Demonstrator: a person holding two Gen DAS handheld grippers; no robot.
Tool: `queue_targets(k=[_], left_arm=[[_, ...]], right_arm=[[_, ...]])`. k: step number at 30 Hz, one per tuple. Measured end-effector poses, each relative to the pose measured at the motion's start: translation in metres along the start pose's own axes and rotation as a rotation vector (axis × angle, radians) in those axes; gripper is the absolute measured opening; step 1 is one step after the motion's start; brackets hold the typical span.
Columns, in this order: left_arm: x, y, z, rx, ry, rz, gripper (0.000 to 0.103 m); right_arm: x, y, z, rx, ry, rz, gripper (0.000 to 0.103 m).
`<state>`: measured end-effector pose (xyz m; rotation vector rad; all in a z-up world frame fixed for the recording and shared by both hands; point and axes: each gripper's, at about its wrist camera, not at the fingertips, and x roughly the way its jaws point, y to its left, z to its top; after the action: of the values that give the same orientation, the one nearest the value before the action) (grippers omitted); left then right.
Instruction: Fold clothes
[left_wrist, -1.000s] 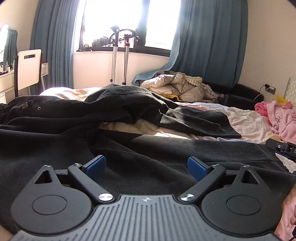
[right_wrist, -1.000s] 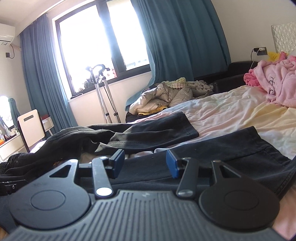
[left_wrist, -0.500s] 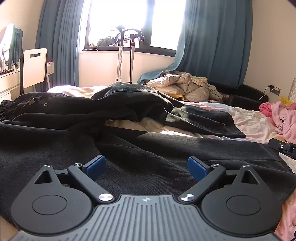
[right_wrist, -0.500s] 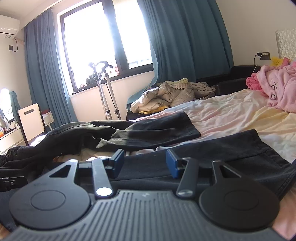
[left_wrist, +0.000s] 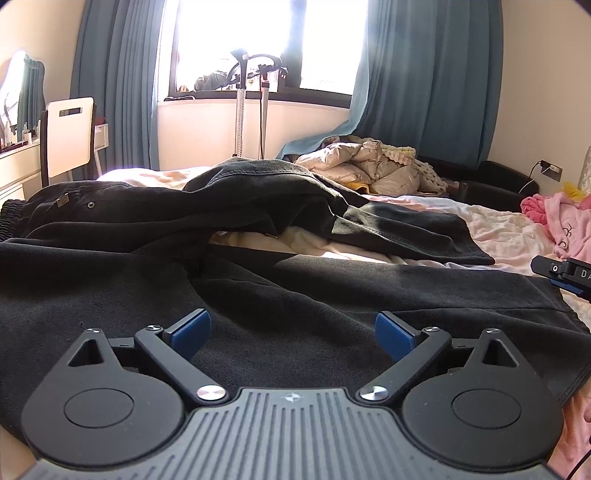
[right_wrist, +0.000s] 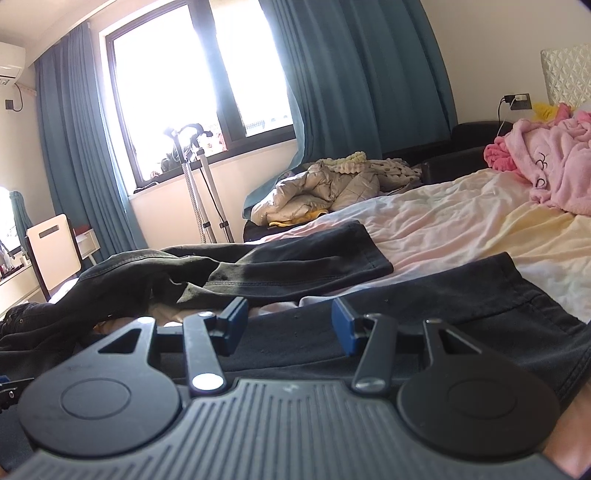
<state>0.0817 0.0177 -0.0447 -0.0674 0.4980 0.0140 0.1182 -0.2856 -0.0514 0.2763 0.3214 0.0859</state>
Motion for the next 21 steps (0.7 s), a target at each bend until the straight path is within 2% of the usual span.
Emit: queue_targets(k=[10, 13, 18, 21], left_arm=[[0.002, 0.0, -0.004, 0.005, 0.01, 0.013, 0.097], [0.003, 0.0, -0.005, 0.008, 0.014, 0.017, 0.097], [0.007, -0.002, -0.005, -0.002, 0.027, 0.02, 0.098], [0.012, -0.004, -0.004, -0.023, 0.042, 0.015, 0.098]], right_arm=[[0.036, -0.016, 0.002, 0.038, 0.048, -0.017, 0.052], [0.049, -0.023, 0.008, 0.093, 0.063, 0.006, 0.053], [0.075, -0.056, 0.024, 0.324, 0.084, 0.088, 0.065], [0.106, -0.082, 0.025, 0.496, 0.154, 0.121, 0.068]])
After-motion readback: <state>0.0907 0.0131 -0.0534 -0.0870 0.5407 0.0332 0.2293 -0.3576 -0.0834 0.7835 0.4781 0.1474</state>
